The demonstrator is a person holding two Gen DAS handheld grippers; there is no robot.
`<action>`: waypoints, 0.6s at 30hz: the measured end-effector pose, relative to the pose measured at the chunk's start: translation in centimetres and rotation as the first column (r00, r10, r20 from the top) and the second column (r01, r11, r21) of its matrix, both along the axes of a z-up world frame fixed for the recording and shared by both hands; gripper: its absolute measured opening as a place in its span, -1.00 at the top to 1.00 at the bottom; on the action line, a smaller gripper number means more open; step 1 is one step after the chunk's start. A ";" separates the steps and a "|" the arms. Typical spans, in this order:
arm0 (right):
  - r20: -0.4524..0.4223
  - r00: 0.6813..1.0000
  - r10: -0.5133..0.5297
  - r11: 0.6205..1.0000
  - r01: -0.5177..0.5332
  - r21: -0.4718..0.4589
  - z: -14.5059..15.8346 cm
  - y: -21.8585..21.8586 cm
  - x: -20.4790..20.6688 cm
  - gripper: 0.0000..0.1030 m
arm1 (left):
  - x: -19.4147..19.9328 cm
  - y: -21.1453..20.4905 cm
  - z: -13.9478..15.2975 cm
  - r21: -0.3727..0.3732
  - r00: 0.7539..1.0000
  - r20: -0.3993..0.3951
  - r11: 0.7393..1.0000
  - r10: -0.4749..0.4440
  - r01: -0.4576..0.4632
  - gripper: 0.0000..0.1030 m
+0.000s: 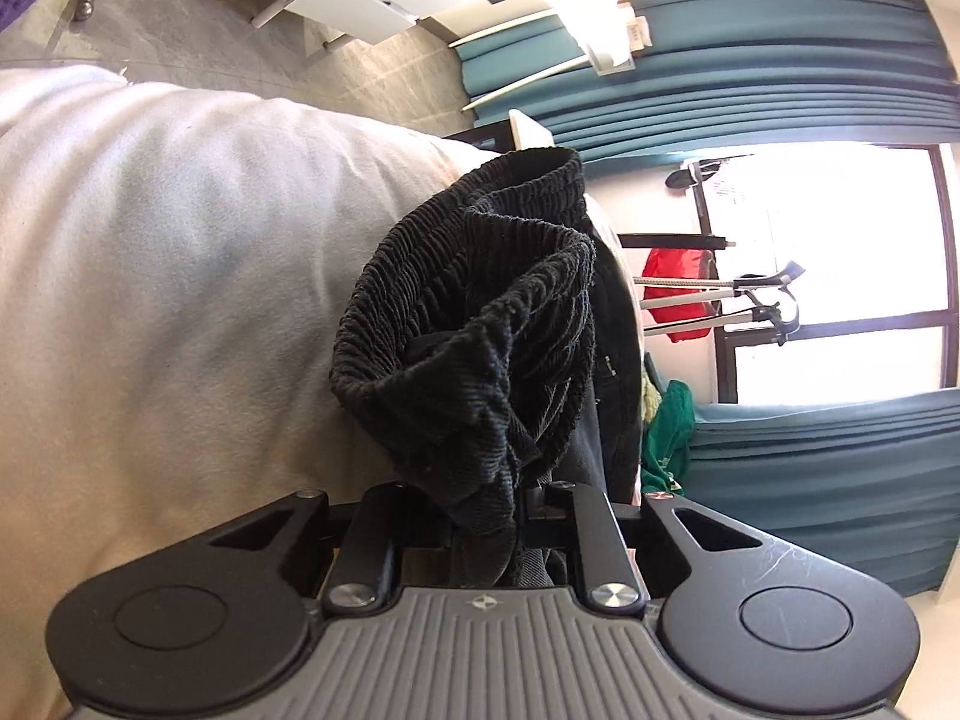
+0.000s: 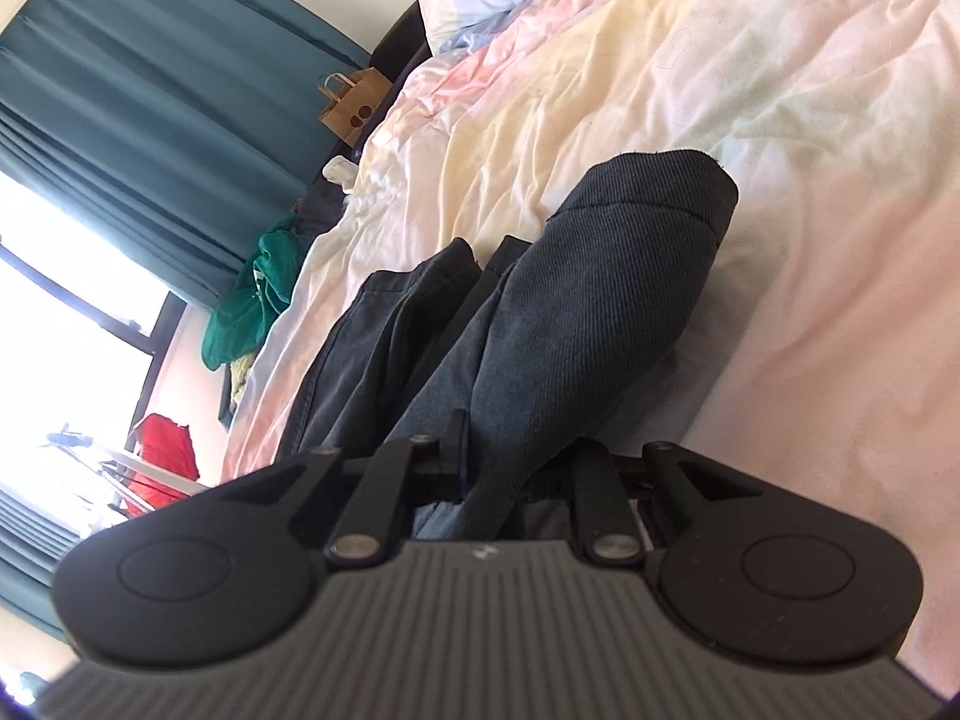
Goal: Fold clothes
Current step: 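Lift the waistband with the left gripper while the right gripper holds the hem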
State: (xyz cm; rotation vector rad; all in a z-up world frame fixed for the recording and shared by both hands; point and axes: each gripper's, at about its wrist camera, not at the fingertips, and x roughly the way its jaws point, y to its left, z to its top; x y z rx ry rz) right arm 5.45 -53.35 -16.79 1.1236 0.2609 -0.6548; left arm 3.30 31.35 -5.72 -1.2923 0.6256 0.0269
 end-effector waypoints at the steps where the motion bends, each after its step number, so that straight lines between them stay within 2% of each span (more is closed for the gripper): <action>1: 0.008 1.000 -0.001 1.000 0.001 0.002 0.1 0.0 -0.2 0.68 | -0.3 -0.2 0.3 0.008 1.000 0.020 1.000 -0.003 0.003 0.67; 5: 0.020 1.000 0.011 1.000 -0.011 -0.007 0.6 0.1 -0.4 0.68 | -0.5 -0.5 0.3 -0.007 1.000 0.021 1.000 -0.001 0.001 0.65; 10: -0.001 1.000 0.007 1.000 -0.007 0.022 -0.1 -0.2 -0.2 0.67 | -0.2 0.0 -1.7 -0.093 0.997 -0.081 0.995 0.015 -0.023 0.58; 12: 0.001 1.000 0.006 0.999 -0.006 0.048 -0.6 -0.5 -0.3 0.67 | 0.1 0.5 -2.3 -0.116 0.994 -0.112 0.993 0.016 -0.029 0.49; 14: 0.005 1.000 0.000 0.998 0.000 0.068 -0.9 -0.6 -0.4 0.63 | 0.4 0.6 -3.0 -0.125 0.990 -0.138 0.992 -0.004 -0.014 0.20; 17: 0.012 1.000 -0.021 0.993 0.019 0.112 -1.4 -0.7 -0.6 0.56 | 0.7 0.7 -4.0 -0.136 0.983 -0.183 0.991 -0.024 -0.001 0.09; 18: 0.013 1.000 -0.027 0.992 0.026 0.126 -1.7 -0.7 -0.7 0.48 | 0.8 0.7 -4.2 -0.138 0.981 -0.190 0.990 -0.024 -0.003 0.05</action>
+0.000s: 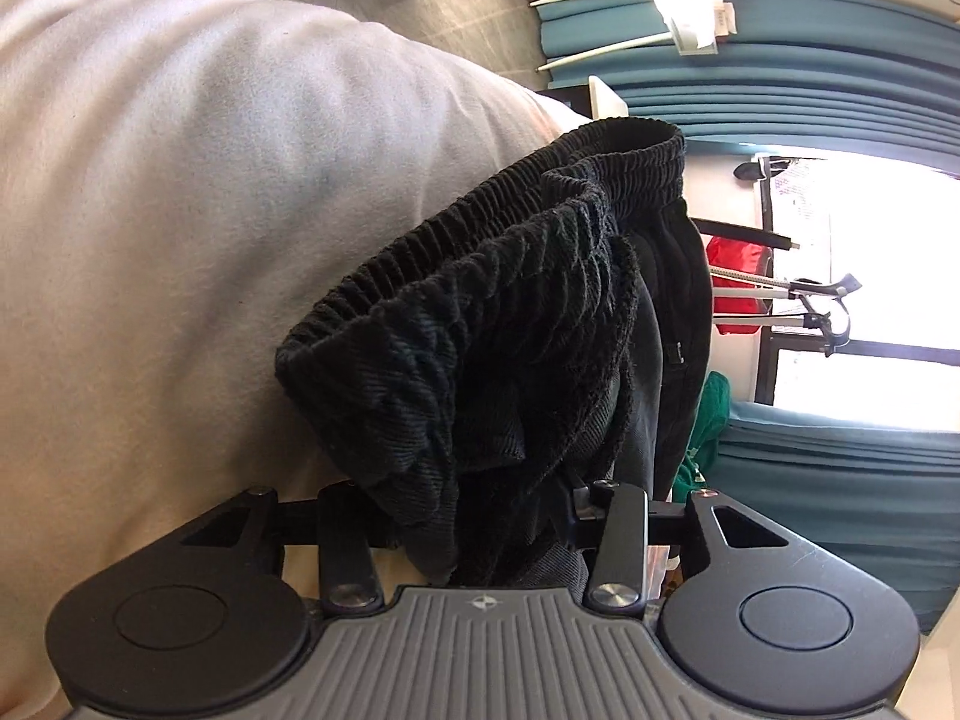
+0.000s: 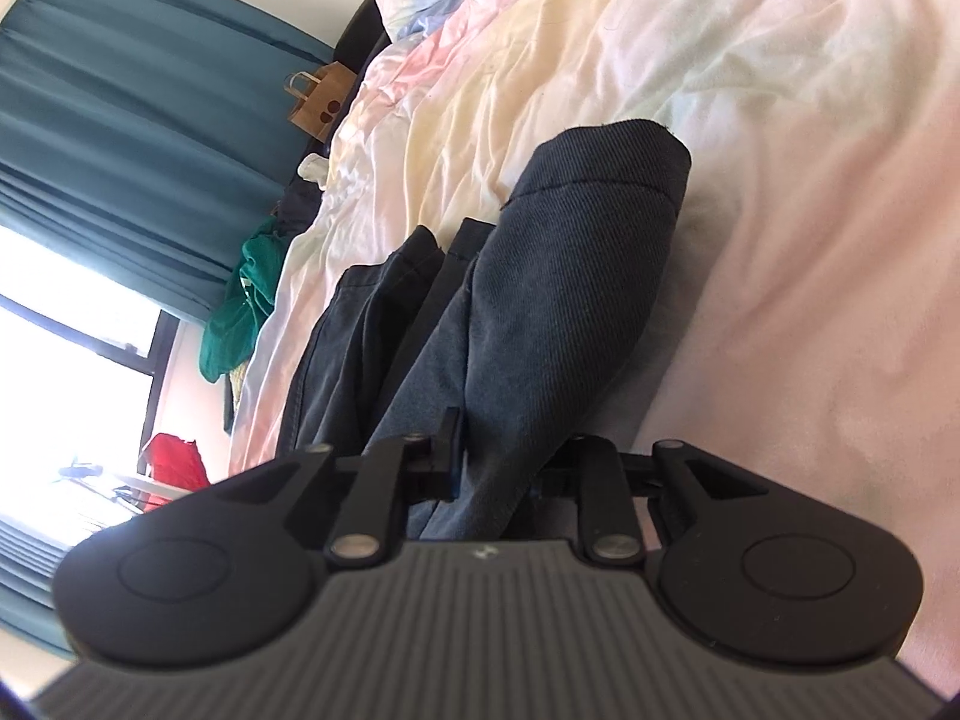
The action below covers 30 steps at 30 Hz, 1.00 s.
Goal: Fold clothes
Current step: 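Lift the waistband with the left gripper while the right gripper holds the hem, then carry the waistband toward the leg hems with the left gripper while the right gripper holds the hems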
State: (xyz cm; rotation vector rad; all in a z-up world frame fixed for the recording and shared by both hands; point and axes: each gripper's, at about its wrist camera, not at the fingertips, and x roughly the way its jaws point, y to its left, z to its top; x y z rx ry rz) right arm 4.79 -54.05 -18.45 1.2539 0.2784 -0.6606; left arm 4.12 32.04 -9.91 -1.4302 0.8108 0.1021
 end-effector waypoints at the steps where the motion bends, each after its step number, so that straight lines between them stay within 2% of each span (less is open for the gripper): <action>1: -0.003 1.000 -0.005 1.000 0.005 0.012 -0.2 -0.1 0.0 0.37 | 0.4 0.0 -0.2 0.002 1.000 -0.005 1.000 0.002 -0.002 -0.04; 4: 0.001 1.000 -0.019 0.998 0.019 0.054 -1.1 -0.3 -0.1 0.18 | 1.2 -0.1 -0.5 0.027 1.000 -0.013 0.999 0.017 -0.017 -0.10; 8: 0.031 0.999 -0.018 0.998 0.016 0.059 -1.6 -0.5 0.2 0.14 | 1.4 -0.3 -0.2 0.044 0.999 0.006 0.998 0.041 -0.041 -0.21; 12: 0.055 0.998 -0.016 0.999 0.014 0.035 -1.6 -0.4 0.5 0.12 | 1.7 -0.4 -0.1 0.039 0.998 0.019 0.997 0.066 -0.066 -0.21; 13: 0.062 0.998 -0.010 1.000 0.008 0.030 -1.6 -0.4 0.6 0.16 | 1.8 -0.4 -0.2 0.041 0.997 0.016 0.997 0.072 -0.072 -0.17; 14: 0.059 0.998 -0.005 1.000 0.004 0.016 -1.5 -0.4 0.7 0.21 | 2.1 -0.6 -0.1 0.050 0.997 0.016 0.996 0.074 -0.075 -0.05; 15: 0.055 0.998 0.000 1.000 0.000 0.001 -1.4 -0.4 0.7 0.49 | 2.3 -0.8 -0.1 0.069 0.997 0.017 0.995 0.073 -0.074 0.08; 16: 0.049 0.999 0.005 1.000 -0.005 -0.013 -1.3 -0.4 0.8 0.63 | 2.5 -0.8 0.1 0.098 0.998 0.020 0.993 0.065 -0.066 0.31; 17: 0.048 0.999 0.005 1.000 -0.003 -0.022 -1.1 -0.3 0.9 0.65 | 2.5 -0.9 0.4 0.125 0.998 0.031 0.990 0.053 -0.057 0.45; 20: -0.008 1.000 -0.007 0.998 0.006 -0.059 -0.3 0.1 1.2 0.68 | 1.9 -1.3 1.7 0.186 0.997 0.079 0.982 0.027 -0.042 0.62; 22: -0.018 1.000 -0.025 0.996 0.023 -0.083 0.6 0.7 0.9 0.70 | 0.7 -1.6 2.8 0.194 0.993 0.116 0.980 0.030 -0.052 0.66; 27: 0.030 0.998 -0.046 0.994 0.049 -0.098 2.5 1.9 -1.6 0.73 | -2.8 -1.8 5.2 0.207 0.980 0.199 0.976 0.026 -0.068 0.71; 30: 0.040 0.999 -0.034 0.994 0.038 -0.104 3.5 2.0 -3.0 0.73 | -3.7 -1.2 6.1 0.170 0.975 0.220 0.982 0.044 -0.083 0.72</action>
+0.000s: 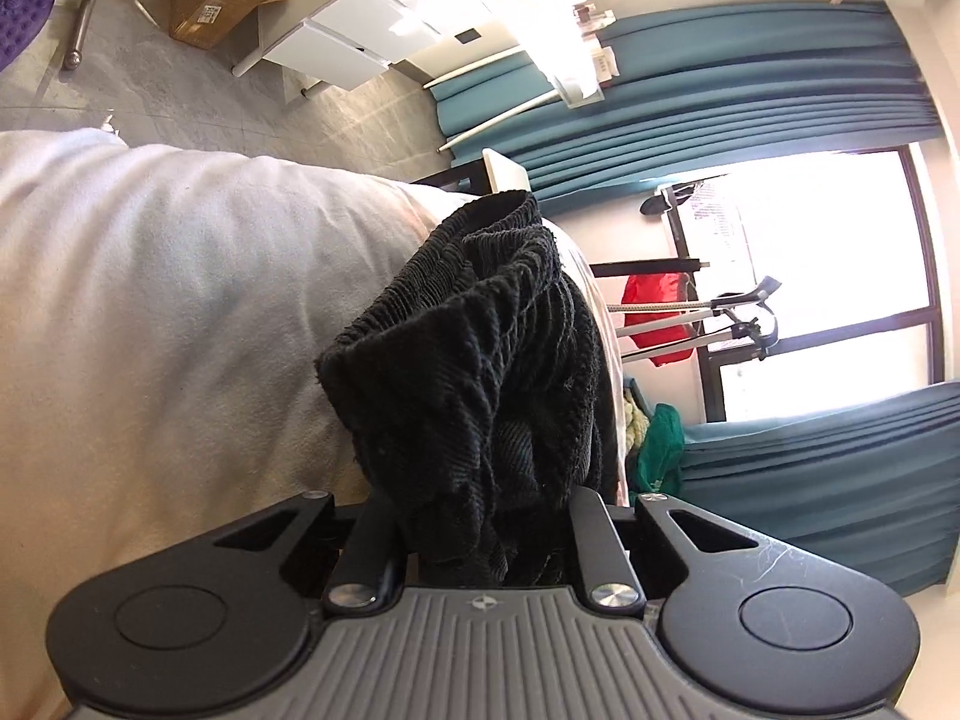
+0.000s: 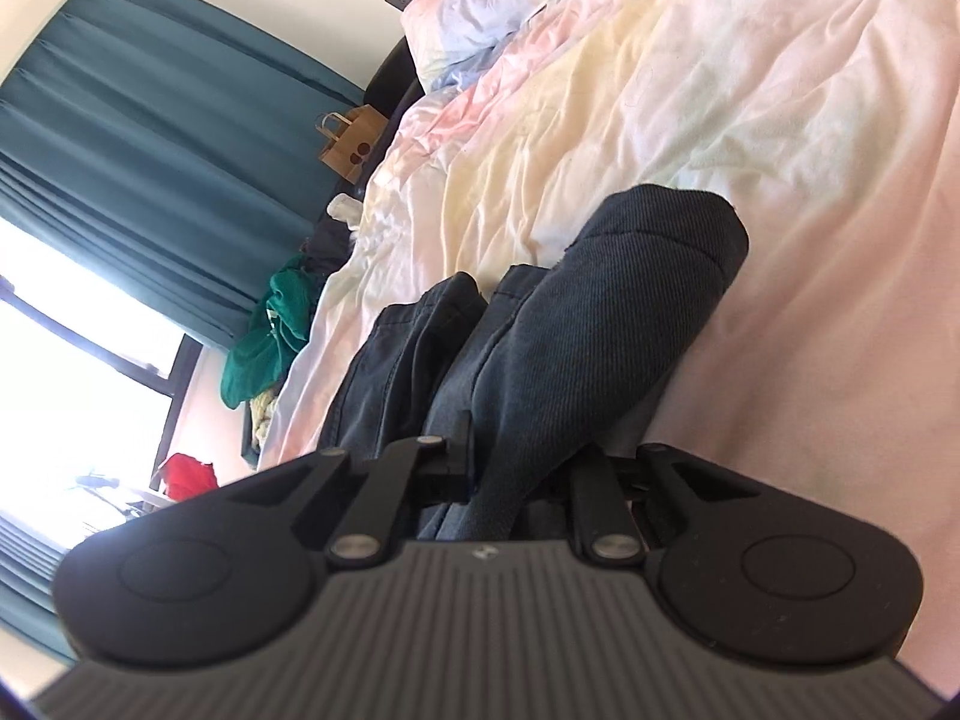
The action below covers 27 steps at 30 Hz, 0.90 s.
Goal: Fold clothes
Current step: 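Carry the waistband toward the leg hems with the left gripper while the right gripper holds the hems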
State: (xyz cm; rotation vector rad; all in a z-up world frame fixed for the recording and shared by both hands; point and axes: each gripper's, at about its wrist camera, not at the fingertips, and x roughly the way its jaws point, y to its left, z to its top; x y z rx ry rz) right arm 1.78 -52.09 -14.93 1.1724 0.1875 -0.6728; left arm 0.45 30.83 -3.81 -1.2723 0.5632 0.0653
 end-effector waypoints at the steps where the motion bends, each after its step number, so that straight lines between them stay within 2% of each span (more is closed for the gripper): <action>1: 0.001 1.000 0.006 1.000 -0.006 -0.002 0.3 -0.1 -0.4 0.73 | 0.1 0.4 0.5 -0.011 1.000 -0.004 1.000 0.001 -0.002 0.72; 5: -0.018 0.999 0.046 0.998 -0.046 -0.030 2.4 -0.8 0.0 0.74 | 0.9 1.7 3.0 -0.044 1.000 0.000 0.999 -0.010 0.010 0.73; 8: -0.048 0.995 0.090 0.990 -0.095 -0.106 5.0 -1.0 2.5 0.74 | 3.9 1.2 6.1 0.018 0.996 0.059 0.998 -0.065 0.064 0.72; 11: -0.095 0.989 0.115 0.973 -0.132 -0.189 7.8 -1.3 6.9 0.73 | 8.7 0.6 8.5 0.043 0.987 0.112 0.993 -0.112 0.108 0.72; 14: -0.145 0.983 0.113 0.972 -0.139 -0.190 9.9 -1.9 13.3 0.73 | 14.3 0.1 9.4 0.077 0.978 0.146 0.987 -0.148 0.138 0.71; 16: -0.190 0.976 0.110 0.969 -0.147 -0.198 10.6 -2.2 17.7 0.72 | 18.9 -0.3 8.9 0.112 0.973 0.149 0.981 -0.176 0.160 0.71; 19: -0.292 0.951 0.104 0.962 -0.171 -0.214 9.7 -2.2 25.7 0.72 | 26.5 -0.9 6.4 0.130 0.975 0.110 0.975 -0.193 0.179 0.71; 21: -0.362 0.927 0.099 0.955 -0.191 -0.228 7.5 -2.0 30.5 0.72 | 30.5 -1.2 4.3 0.122 0.978 0.099 0.977 -0.185 0.173 0.71; 22: -0.392 0.915 0.098 0.951 -0.202 -0.234 6.4 -1.9 32.5 0.72 | 32.1 -1.5 3.6 0.140 0.977 0.095 0.974 -0.192 0.178 0.71; 26: -0.492 0.864 0.103 0.945 -0.240 -0.222 0.8 -1.9 37.3 0.71 | 37.2 -3.2 2.2 0.254 0.968 0.052 0.940 -0.247 0.227 0.68; 27: -0.495 0.863 0.100 0.951 -0.229 -0.206 -0.2 -2.1 37.6 0.70 | 38.0 -3.4 2.1 0.263 0.966 0.041 0.935 -0.255 0.236 0.68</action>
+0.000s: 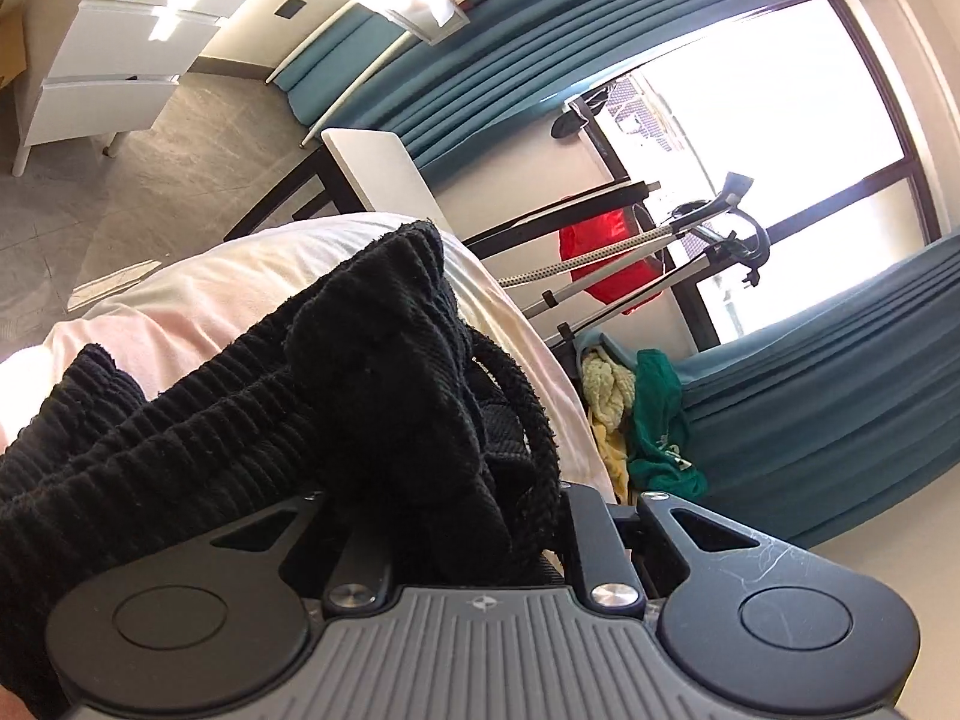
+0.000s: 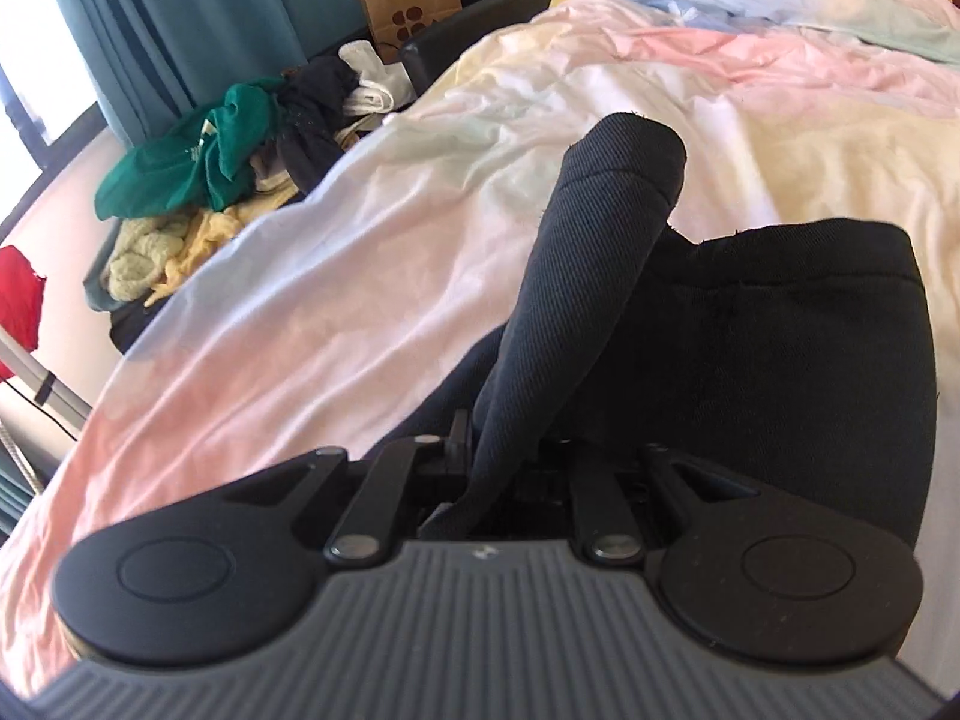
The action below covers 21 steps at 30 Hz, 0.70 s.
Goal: Fold clothes
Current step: 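Carry the waistband toward the leg hems with the left gripper while the right gripper holds the hems, then open both grippers and release the waistband and the leg hems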
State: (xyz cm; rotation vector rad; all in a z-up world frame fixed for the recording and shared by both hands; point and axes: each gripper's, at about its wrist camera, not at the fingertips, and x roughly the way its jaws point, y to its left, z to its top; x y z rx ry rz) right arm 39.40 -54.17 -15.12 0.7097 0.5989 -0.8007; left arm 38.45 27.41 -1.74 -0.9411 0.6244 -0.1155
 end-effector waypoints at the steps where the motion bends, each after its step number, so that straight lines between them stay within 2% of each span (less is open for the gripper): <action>1: 0.007 1.000 -0.010 1.000 0.010 0.013 -0.6 -0.1 0.0 0.68 | 0.6 -0.1 -0.1 0.008 1.000 -0.009 1.000 -0.006 0.006 0.66; 4: 0.033 0.999 0.007 1.000 -0.007 0.003 -0.8 0.3 -0.5 0.57 | 1.7 -0.5 -0.2 0.049 0.999 -0.043 0.999 -0.017 0.019 0.61; 6: 0.019 0.999 0.041 0.999 -0.041 0.034 -0.3 0.1 -1.2 0.51 | 1.6 -0.9 0.2 0.082 0.998 -0.046 0.996 -0.029 0.033 0.56; 8: 0.053 0.996 0.075 0.994 -0.079 0.077 0.5 -0.2 -2.4 0.40 | 0.7 -1.3 1.1 0.104 0.999 -0.040 0.994 -0.032 0.036 0.32; 9: 0.077 0.992 0.096 0.990 -0.103 0.095 1.0 -0.3 -3.1 0.24 | 0.0 -1.5 1.6 0.103 0.999 -0.030 0.994 -0.032 0.035 0.22; 10: 0.101 0.990 0.103 0.989 -0.112 0.095 1.5 -0.4 -3.9 0.04 | -1.1 -1.7 2.1 0.107 0.999 -0.012 0.994 -0.036 0.037 0.03; 12: 0.149 0.982 0.114 0.987 -0.129 0.092 2.6 -0.5 -5.6 -0.31 | -3.7 -2.3 3.1 0.125 0.999 0.031 0.991 -0.044 0.040 -0.09; 13: 0.201 0.972 0.119 0.985 -0.141 0.100 3.1 -0.8 -6.9 -0.37 | -5.5 -2.5 3.5 0.132 0.998 0.050 0.990 -0.046 0.039 -0.18; 16: 0.323 0.940 0.108 0.978 -0.159 0.135 3.9 -0.6 -11.2 -0.35 | -10.5 -3.7 3.6 0.123 0.996 0.081 0.992 -0.046 0.036 -0.48; 19: 0.401 0.914 0.056 0.965 -0.153 0.214 3.7 0.1 -16.3 -0.38 | -16.3 -4.7 2.9 0.060 0.998 0.059 0.998 -0.036 0.033 -0.52; 21: 0.448 0.894 0.008 0.948 -0.149 0.281 3.3 0.5 -19.8 -0.39 | -19.4 -4.7 2.2 -0.007 1.000 0.021 1.000 -0.009 0.009 -0.52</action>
